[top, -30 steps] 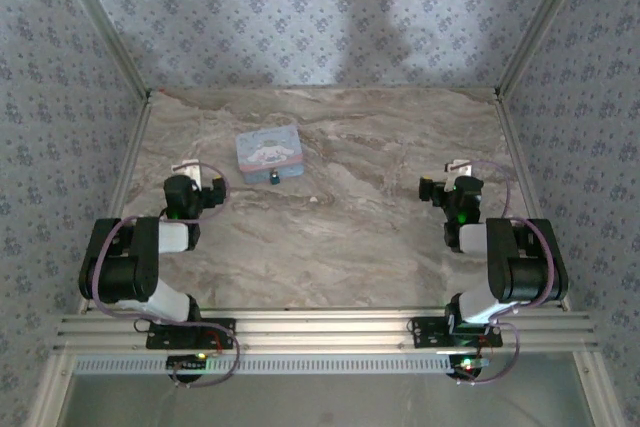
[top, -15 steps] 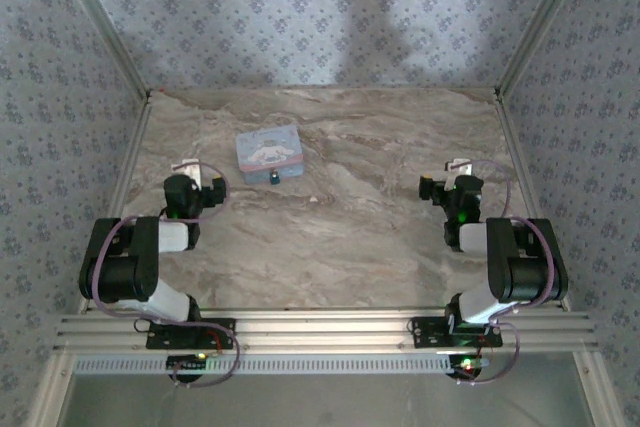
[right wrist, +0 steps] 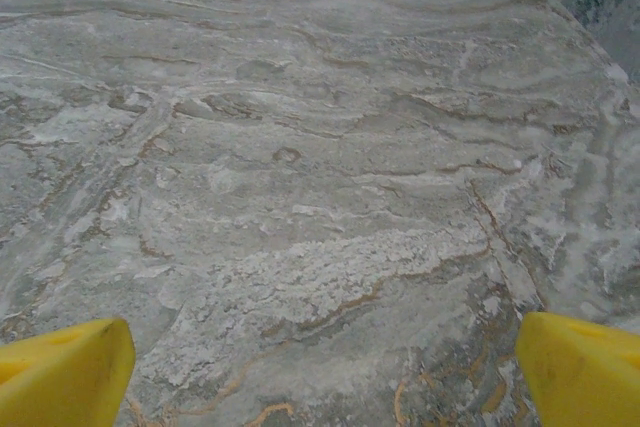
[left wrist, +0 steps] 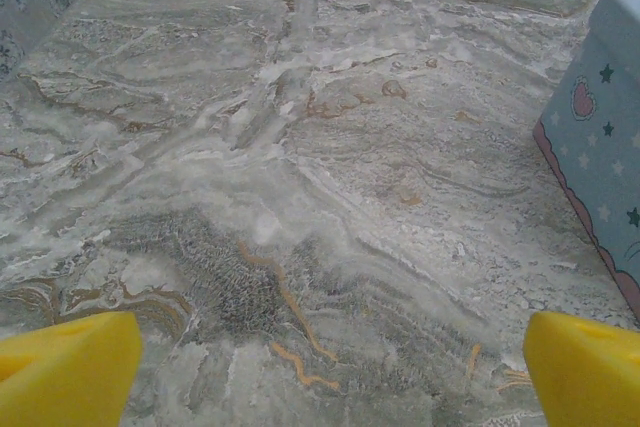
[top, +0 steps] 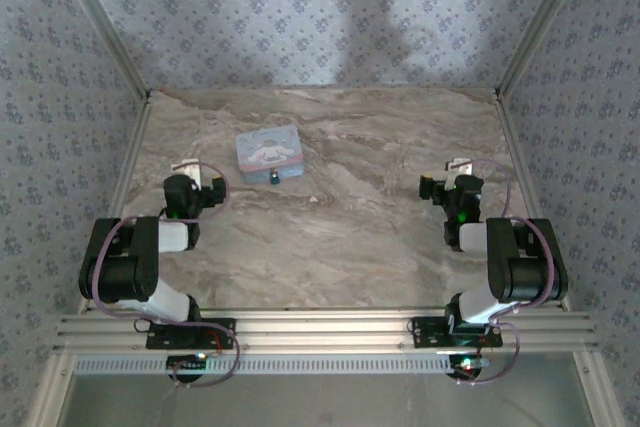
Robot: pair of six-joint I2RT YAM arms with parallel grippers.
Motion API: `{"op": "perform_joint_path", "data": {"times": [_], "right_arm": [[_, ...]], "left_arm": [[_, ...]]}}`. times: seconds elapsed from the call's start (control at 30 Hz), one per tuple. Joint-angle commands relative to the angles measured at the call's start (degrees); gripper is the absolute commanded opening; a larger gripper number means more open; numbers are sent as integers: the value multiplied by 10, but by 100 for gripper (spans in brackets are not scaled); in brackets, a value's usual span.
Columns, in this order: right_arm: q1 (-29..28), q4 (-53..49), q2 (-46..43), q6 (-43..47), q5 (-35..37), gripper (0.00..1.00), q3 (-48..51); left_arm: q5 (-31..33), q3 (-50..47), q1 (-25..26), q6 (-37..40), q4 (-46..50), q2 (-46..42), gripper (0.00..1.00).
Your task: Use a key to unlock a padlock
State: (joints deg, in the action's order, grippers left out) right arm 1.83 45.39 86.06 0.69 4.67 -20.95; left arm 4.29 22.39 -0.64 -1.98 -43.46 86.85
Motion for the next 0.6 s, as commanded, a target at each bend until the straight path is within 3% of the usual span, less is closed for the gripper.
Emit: {"op": "perform_joint_path", "data": {"times": [0.0,0.13,0.23,0.43,0.57], "right_arm": [[1,-85,-69,-17,32,100,-34],[-4,-205,-149,-44,33,100,-71],[-15,-353,-191,-83,18,100,-131],[-55,-630,-208,-176,-38,95,-238],[-102,-701,-205,-208,-66,87,-241]], "left_arm": [[1,21,-4,1,52,-76,98],[7,31,-3,-24,118,-164,98],[3,82,-3,-102,254,-226,98],[-78,136,1,-251,390,-288,98],[-141,156,30,-308,430,-295,98]]}}
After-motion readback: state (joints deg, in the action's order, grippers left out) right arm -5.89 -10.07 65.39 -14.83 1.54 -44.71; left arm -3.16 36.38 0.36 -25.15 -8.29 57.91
